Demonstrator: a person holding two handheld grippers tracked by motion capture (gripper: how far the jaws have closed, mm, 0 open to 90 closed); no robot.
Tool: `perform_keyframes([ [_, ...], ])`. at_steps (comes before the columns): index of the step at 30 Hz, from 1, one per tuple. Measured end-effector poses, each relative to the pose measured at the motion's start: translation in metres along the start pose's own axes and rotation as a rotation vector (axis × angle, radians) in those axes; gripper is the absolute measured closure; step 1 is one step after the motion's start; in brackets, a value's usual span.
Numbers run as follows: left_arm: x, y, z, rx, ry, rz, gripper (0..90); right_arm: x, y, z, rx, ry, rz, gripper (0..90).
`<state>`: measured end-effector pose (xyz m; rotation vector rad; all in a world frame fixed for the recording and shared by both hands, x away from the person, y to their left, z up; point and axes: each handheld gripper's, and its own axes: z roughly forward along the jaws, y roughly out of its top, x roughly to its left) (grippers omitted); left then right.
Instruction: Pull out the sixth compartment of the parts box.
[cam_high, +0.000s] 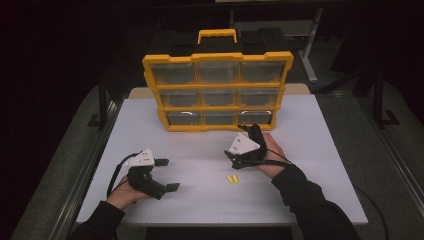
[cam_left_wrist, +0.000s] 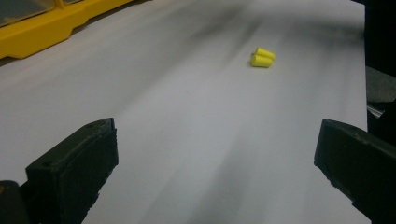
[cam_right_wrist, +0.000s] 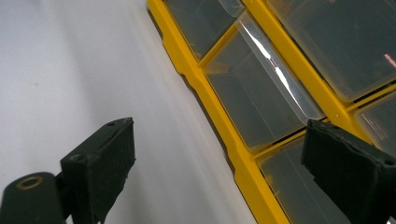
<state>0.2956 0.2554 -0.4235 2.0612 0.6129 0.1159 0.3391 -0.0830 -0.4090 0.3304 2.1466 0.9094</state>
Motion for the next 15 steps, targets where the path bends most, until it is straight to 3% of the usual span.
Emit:
perform_keyframes([
  [15,0.0008,-0.0001,0.0,0.009,0.005,-0.004,0.0,0.0045,0.0006,0.0005,0.007,-0.029,-0.071,8.9],
])
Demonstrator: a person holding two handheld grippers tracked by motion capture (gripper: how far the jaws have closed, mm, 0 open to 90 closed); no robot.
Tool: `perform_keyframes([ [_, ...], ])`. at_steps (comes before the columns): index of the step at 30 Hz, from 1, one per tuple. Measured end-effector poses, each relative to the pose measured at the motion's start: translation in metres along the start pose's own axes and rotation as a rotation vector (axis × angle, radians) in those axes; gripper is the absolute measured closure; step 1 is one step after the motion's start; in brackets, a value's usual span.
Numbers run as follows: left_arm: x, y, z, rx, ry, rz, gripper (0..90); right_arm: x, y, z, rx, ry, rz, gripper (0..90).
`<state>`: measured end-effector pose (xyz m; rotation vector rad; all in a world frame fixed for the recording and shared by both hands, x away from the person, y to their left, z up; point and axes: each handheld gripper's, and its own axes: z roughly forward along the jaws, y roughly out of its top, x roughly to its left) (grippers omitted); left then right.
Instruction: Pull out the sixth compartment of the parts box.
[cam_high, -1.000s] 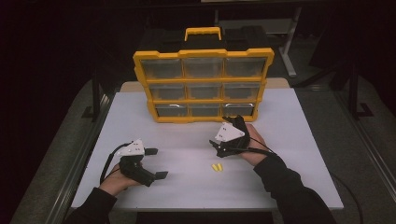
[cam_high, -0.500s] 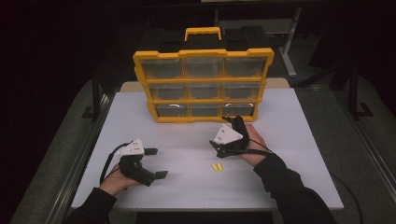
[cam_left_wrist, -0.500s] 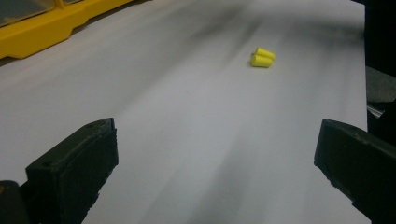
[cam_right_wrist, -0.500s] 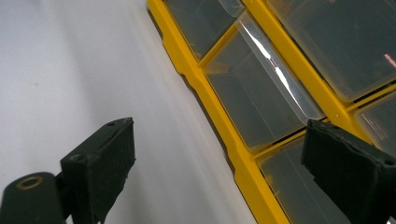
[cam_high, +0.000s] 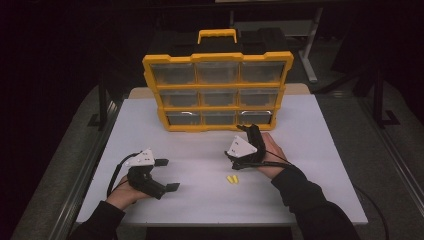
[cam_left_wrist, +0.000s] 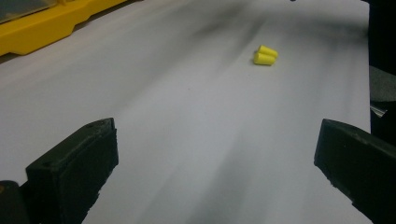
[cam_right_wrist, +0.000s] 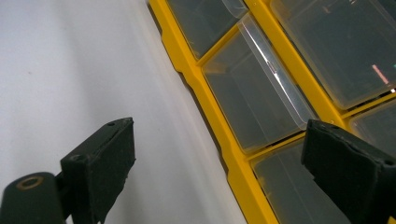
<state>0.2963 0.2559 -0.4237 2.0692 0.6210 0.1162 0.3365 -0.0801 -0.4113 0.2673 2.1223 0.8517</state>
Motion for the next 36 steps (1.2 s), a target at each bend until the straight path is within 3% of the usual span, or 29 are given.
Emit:
perform_keyframes([
  [26,-0.002,0.0,0.0,-0.003,0.01,0.018,0.0,0.008,0.001,0.001,0.02,-0.045,-0.102,8.9],
  [36,-0.002,0.0,0.0,-0.001,0.013,0.018,0.0,0.011,0.0,0.002,0.023,-0.065,-0.167,9.0],
])
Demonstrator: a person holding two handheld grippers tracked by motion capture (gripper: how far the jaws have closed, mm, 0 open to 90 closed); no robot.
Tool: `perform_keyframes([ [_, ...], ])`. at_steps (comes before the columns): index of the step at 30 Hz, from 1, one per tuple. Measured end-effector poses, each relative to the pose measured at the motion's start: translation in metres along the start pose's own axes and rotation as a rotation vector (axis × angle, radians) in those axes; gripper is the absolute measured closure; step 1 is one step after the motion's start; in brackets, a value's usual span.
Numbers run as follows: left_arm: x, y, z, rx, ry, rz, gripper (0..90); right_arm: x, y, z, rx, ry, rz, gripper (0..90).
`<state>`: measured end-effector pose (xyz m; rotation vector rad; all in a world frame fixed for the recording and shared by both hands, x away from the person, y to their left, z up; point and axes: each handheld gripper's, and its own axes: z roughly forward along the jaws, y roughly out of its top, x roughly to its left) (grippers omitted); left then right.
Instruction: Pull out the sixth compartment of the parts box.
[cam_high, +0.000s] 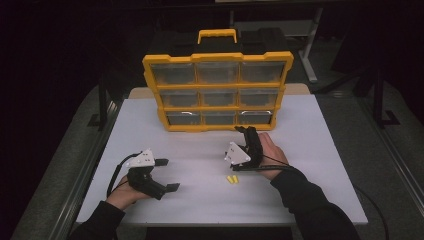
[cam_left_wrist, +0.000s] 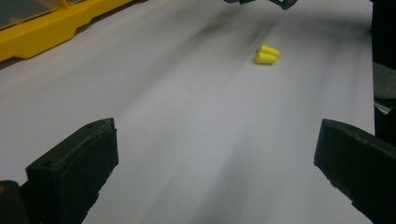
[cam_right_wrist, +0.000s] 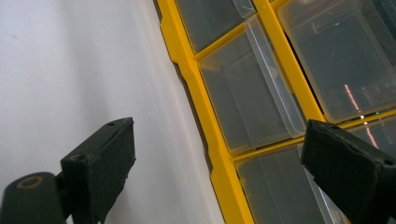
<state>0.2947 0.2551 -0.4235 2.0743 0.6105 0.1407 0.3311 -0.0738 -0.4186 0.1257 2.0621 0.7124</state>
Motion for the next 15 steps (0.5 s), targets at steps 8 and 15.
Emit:
perform_keyframes([
  [8,0.0004,0.0001,-0.0002,0.0,0.002,-0.006,0.0,0.0017,0.0003,0.0,0.004,-0.013,-0.025,9.0],
  [15,0.0006,0.0001,0.0003,0.007,-0.002,-0.015,0.0,0.0035,0.0008,0.0,0.008,-0.029,-0.061,9.0],
])
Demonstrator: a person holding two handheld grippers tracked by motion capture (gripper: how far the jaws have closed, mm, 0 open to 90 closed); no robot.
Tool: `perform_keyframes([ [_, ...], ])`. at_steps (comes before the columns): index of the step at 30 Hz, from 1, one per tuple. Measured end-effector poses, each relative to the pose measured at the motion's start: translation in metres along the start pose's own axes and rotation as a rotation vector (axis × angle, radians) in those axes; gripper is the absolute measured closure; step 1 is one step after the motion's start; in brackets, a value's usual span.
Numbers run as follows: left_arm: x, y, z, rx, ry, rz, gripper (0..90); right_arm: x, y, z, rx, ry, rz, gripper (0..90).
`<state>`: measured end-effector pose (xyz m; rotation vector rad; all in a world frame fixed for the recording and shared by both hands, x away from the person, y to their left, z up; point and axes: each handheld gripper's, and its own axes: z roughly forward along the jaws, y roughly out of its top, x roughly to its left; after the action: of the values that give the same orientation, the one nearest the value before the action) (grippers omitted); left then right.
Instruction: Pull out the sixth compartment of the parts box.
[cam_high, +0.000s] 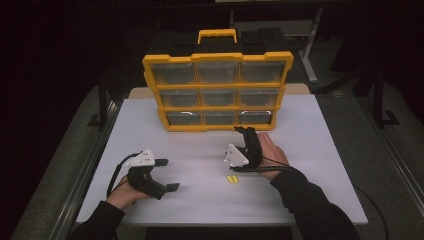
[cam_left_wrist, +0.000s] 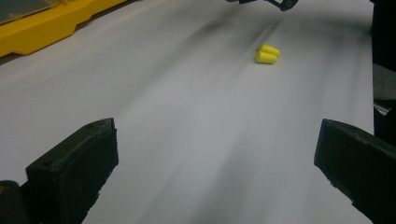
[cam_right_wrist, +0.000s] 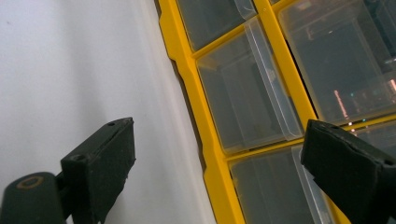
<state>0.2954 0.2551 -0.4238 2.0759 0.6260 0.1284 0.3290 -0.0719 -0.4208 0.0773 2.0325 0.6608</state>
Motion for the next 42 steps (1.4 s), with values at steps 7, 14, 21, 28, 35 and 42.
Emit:
perform_keyframes([
  [7,0.0,0.0,0.0,-0.002,0.002,0.006,0.0,0.003,0.001,0.0,0.011,-0.014,-0.049,9.0],
  [14,-0.001,0.0,0.0,-0.003,0.001,0.008,0.0,0.006,0.002,0.001,0.011,-0.03,-0.083,9.0],
  [21,-0.001,0.0,0.0,0.0,-0.001,0.011,0.0,0.008,0.002,0.001,0.015,-0.046,-0.12,9.0],
  [28,-0.001,0.0,0.0,0.0,-0.001,0.012,0.0,0.01,0.003,0.001,0.022,-0.061,-0.145,9.0],
  [35,-0.001,0.0,0.0,0.0,-0.001,0.014,0.0,0.011,0.003,0.001,0.029,-0.073,-0.181,9.0],
  [42,-0.001,0.0,0.0,0.001,-0.001,0.019,0.0,0.013,0.004,0.001,0.034,-0.088,-0.217,9.0],
])
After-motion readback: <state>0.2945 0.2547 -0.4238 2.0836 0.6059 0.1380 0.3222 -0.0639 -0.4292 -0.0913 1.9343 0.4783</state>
